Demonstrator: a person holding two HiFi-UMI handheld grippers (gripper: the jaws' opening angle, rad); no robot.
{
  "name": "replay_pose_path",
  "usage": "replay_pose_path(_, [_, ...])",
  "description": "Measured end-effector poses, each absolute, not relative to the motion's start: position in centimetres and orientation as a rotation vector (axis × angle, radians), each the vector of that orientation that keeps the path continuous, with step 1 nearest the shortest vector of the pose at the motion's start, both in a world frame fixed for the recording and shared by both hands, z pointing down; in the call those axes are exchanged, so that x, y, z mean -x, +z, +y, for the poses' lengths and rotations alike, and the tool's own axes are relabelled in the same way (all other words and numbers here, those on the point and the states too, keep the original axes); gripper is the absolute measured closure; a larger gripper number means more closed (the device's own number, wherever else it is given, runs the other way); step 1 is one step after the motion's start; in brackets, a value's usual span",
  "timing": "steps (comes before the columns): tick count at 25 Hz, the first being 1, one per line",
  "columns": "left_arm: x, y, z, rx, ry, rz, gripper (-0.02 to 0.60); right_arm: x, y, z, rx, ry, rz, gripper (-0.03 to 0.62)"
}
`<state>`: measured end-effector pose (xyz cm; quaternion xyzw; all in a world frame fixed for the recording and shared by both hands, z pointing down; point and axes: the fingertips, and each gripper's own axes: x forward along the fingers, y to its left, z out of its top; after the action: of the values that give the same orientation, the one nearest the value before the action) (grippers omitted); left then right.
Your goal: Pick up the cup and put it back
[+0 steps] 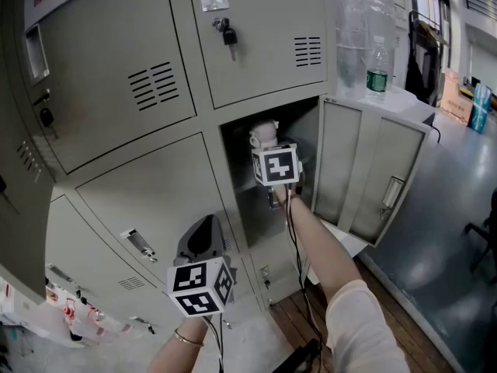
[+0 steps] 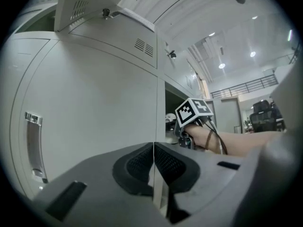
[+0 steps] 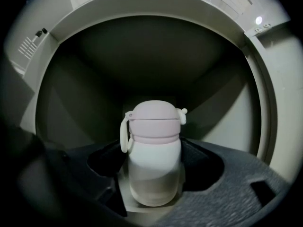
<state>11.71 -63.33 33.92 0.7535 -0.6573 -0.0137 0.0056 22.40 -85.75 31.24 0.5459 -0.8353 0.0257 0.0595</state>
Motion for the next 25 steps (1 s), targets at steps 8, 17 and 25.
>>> replay_pose_path(8, [-11.7,34.2,-62.5,-2.354,-0.025,-2.061,0.571,-22.3,31.5,-85.3,-1.647,-0.038,-2.485,0.246])
replay_pose_path(17, [-10.9,34.3,-61.1,-2.349,-0.015,-2.070,0.572,-22.6,31.2,-84.8,-1.676,-0.042,-2.497,0.249])
replay_pose_path(25, [-10.3,34.1,-59.3,-2.345,-0.041,-2.069,0.572,-23.3,30.2,-82.1,-1.714,-0.060,-2.497,0.249])
